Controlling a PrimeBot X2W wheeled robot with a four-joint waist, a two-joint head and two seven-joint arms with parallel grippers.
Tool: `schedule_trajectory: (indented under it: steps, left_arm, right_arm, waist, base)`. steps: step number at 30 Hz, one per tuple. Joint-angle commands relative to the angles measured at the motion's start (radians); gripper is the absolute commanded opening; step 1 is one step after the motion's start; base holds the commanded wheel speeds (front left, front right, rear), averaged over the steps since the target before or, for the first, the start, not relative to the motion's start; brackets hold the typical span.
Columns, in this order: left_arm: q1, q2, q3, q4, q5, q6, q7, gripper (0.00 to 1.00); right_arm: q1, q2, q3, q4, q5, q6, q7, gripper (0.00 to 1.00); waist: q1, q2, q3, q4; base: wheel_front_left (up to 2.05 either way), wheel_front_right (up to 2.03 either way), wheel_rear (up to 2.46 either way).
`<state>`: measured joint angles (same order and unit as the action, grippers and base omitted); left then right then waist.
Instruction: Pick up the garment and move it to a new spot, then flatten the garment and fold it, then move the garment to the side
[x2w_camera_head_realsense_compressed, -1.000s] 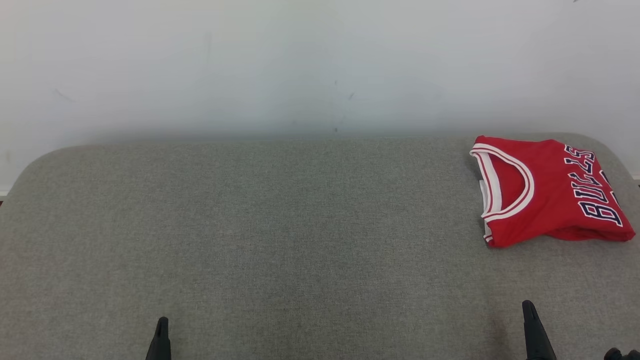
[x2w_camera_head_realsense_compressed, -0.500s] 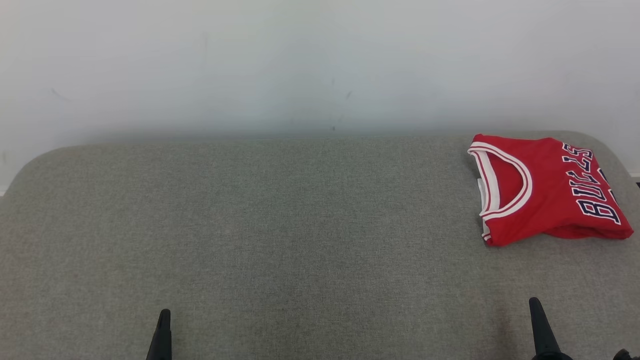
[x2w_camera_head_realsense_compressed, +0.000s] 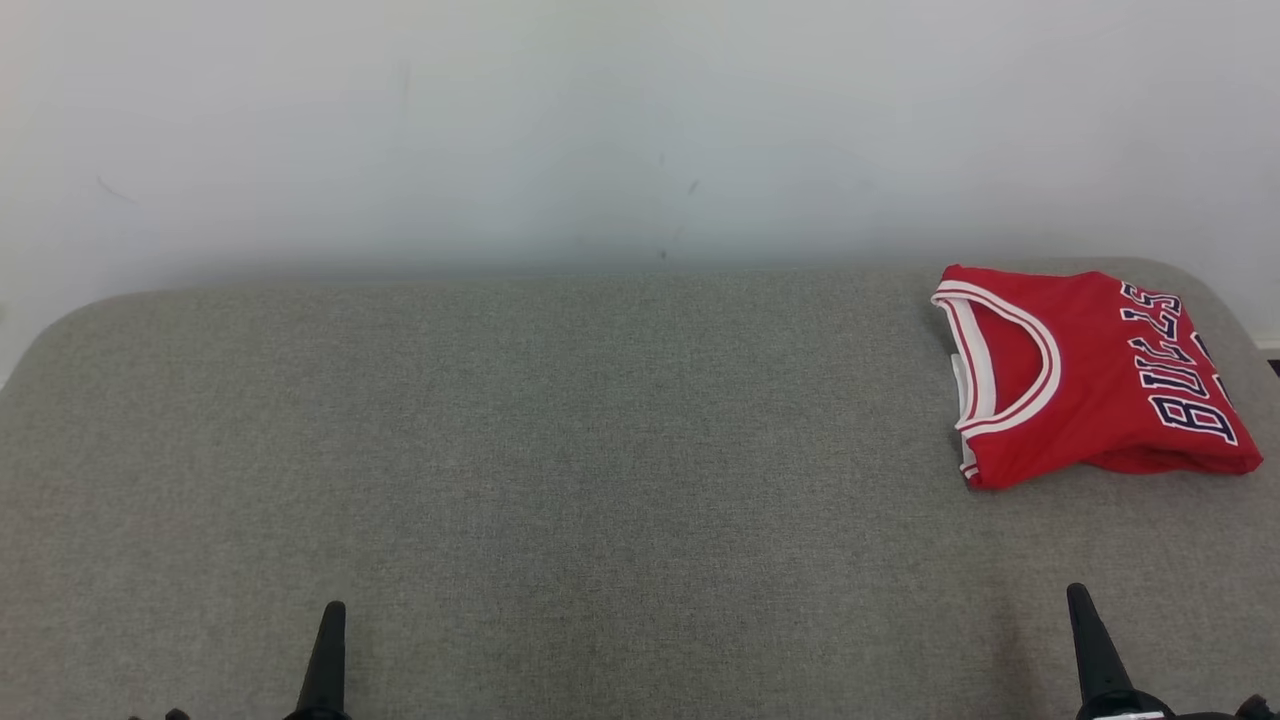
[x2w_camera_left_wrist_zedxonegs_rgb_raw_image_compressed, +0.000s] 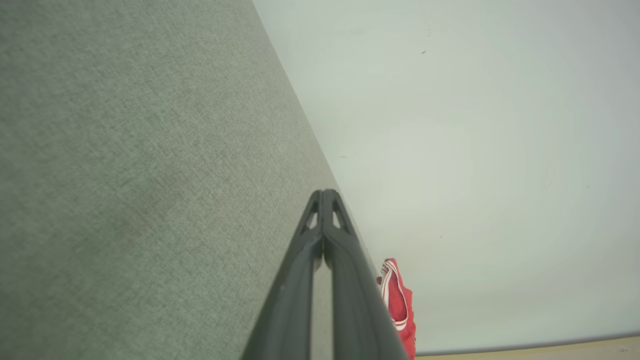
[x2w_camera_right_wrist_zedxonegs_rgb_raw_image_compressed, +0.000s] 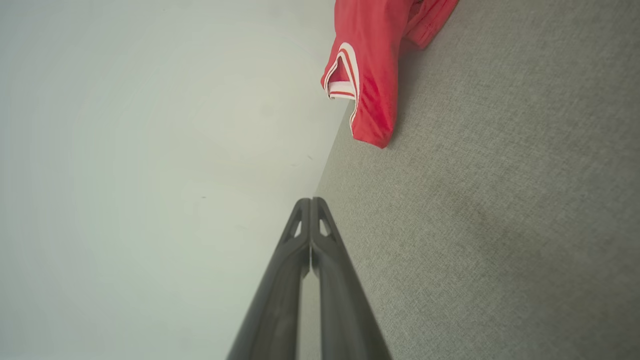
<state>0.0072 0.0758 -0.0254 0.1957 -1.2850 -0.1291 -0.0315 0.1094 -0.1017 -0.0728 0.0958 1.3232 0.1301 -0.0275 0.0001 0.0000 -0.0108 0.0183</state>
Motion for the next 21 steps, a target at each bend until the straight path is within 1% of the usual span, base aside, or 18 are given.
schedule_trajectory:
  steps: [1,11,21]
  left_arm:
    - [-0.022,0.006,-0.001,-0.01,-0.029,-0.002,0.008,0.0]
    - [-0.037,0.006,-0.002,-0.01,-0.13,-0.002,0.033,0.0]
    - [-0.047,0.005,-0.003,-0.009,-0.196,-0.002,0.049,0.0]
  right_arm:
    - [-0.013,-0.008,-0.006,-0.012,0.032,0.001,0.007,0.0]
    - [-0.018,-0.008,-0.021,-0.018,0.128,0.001,0.033,0.0]
    - [-0.022,-0.008,-0.031,-0.023,0.194,0.001,0.05,0.0]
  waist:
    - [-0.0001,0.0,0.001,-0.001]
    - [-0.0001,0.0,0.003,-0.005]
    - [-0.0001,0.0,0.005,-0.008]
  base:
    - [0.0,0.0,0.0]
    - [0.0,0.0,0.0]
    - [0.0,0.0,0.0]
